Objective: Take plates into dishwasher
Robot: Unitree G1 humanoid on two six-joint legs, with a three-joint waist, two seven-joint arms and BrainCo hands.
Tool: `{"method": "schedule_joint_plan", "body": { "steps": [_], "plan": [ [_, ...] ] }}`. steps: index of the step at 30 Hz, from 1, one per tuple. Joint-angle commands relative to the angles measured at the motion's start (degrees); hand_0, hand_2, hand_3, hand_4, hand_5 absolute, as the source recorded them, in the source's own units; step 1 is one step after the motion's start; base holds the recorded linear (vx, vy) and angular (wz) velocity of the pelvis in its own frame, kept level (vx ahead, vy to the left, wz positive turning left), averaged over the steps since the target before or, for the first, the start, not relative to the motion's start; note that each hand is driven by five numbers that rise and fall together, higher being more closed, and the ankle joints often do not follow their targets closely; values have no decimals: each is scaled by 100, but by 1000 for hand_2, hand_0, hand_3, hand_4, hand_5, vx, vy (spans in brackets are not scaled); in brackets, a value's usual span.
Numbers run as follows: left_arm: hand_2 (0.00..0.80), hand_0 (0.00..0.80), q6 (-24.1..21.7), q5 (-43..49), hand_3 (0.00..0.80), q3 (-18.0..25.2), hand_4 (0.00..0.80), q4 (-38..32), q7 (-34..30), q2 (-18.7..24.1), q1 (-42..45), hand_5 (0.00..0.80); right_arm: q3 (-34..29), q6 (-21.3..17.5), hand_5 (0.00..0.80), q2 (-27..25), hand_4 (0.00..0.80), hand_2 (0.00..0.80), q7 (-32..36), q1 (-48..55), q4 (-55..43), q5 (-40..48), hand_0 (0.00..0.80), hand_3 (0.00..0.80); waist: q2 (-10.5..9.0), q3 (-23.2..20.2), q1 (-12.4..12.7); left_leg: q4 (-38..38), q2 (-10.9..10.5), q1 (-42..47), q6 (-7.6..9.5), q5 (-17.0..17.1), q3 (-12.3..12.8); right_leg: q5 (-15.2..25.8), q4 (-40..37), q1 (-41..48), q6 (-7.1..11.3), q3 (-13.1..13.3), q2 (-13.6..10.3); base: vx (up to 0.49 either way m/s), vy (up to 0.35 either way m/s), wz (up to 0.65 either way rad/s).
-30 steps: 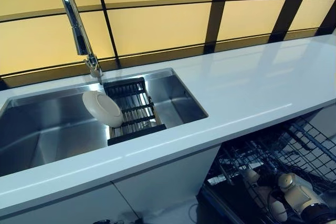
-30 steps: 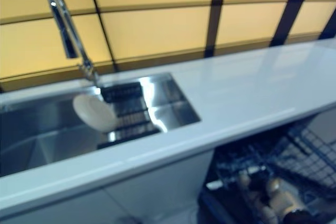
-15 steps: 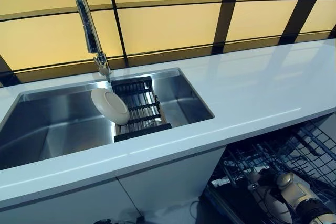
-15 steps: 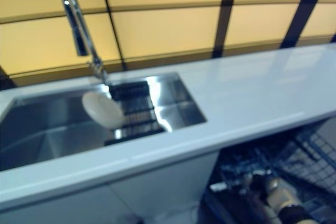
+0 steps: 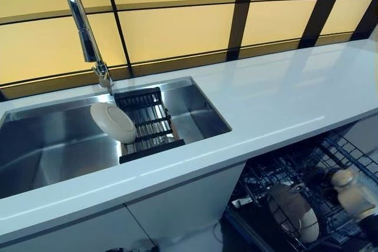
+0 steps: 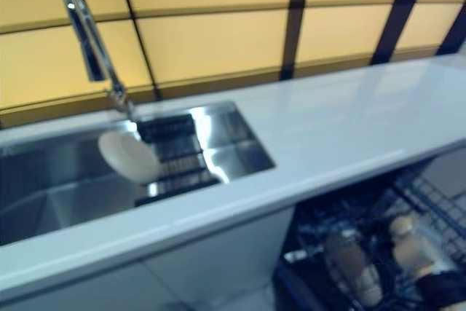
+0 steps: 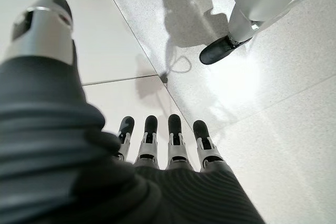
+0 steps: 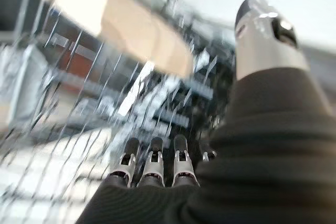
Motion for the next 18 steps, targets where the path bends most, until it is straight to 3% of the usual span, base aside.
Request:
{"method": "schedule_joint_plan", "body": {
  "steps": [1, 12, 18],
  "plan": [
    [0, 0, -51, 116, 0, 155, 0, 246, -76, 340, -251, 0, -230, -63, 0, -411, 0, 0, 123, -213, -230, 378, 0, 0, -375, -149, -61, 17, -2, 85, 105, -200, -168, 114, 86, -28, 630, 56, -374, 11, 14, -5],
    [0, 0, -455, 34, 0, 138, 0, 684, 41, 248, -201, 0, -730, 68, 0, -1012, 0, 0, 66, -76, -186, 1024, 0, 0, -503, -288, -155, 17, 2, 106, 130, -221, -89, 92, 78, 14, 605, 107, -304, 8, 8, -6],
    [0, 0, -597, 26, 0, 21, 0, 851, 123, 251, -208, 0, -930, 103, 0, -1320, 0, 0, -811, -352, 311, 1520, 0, 0, -574, -313, -99, 17, 14, 105, 131, -220, -127, 99, 73, 41, 606, 72, -296, 0, 0, 0]
  ]
}}
